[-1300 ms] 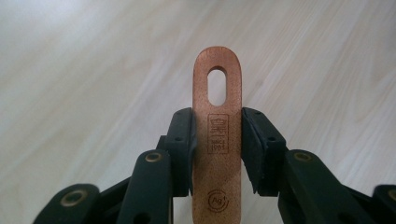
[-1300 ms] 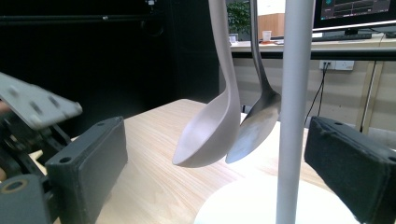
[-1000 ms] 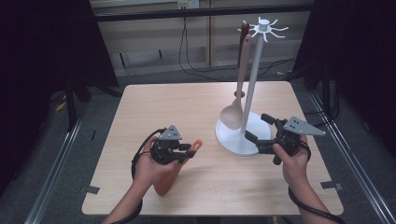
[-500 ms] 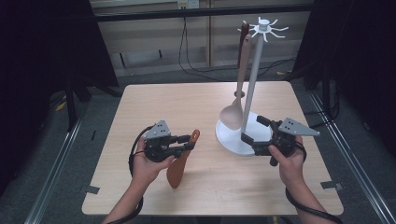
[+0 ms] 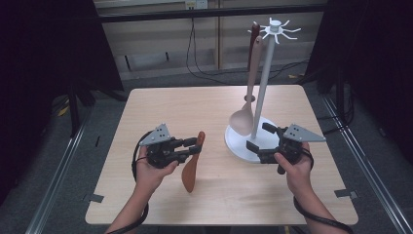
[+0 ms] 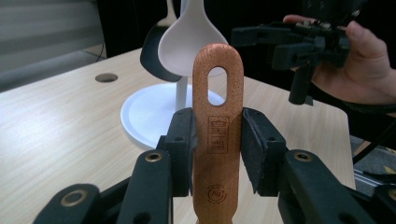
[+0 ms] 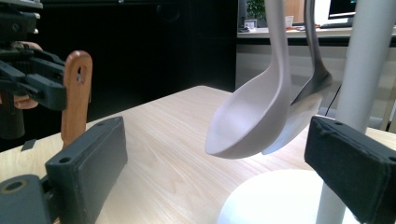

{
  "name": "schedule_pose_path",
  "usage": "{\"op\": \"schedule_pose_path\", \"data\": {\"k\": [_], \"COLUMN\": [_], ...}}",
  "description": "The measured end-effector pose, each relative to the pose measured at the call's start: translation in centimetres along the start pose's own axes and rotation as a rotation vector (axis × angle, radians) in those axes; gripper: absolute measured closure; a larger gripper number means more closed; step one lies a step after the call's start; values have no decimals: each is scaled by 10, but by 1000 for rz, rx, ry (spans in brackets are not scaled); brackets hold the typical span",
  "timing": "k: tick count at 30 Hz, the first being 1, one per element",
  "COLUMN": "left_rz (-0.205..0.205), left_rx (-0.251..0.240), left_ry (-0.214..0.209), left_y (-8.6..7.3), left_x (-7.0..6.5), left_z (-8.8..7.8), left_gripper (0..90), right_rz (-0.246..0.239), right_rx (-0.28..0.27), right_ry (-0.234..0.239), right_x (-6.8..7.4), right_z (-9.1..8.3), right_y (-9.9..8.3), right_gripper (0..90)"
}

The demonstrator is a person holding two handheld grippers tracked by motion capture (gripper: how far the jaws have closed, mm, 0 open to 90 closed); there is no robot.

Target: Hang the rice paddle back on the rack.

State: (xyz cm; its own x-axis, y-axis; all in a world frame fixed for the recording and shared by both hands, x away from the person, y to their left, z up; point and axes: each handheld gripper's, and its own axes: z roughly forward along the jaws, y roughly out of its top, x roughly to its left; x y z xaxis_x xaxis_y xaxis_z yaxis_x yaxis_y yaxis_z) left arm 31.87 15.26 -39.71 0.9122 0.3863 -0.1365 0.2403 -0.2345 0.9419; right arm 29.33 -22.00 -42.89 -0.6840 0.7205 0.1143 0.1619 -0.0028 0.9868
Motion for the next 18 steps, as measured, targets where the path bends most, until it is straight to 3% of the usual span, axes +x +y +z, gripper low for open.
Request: {"op": "schedule_pose_path", "data": {"k": [10,18], "left_rz": [7,26], "left_rx": [-35,-53], "left_ry": [3,64], "left_y": [7,15], "left_x": [-3,-8], "left_z": [0,8], "left_gripper": [658,658], "right_rz": [-24,-34], "right_rx": [3,-31], "right_ry": [11,13], "right_x": [8,24], "right_z": [6,15], "right_y": [2,9], "right_gripper": [54,84]}}
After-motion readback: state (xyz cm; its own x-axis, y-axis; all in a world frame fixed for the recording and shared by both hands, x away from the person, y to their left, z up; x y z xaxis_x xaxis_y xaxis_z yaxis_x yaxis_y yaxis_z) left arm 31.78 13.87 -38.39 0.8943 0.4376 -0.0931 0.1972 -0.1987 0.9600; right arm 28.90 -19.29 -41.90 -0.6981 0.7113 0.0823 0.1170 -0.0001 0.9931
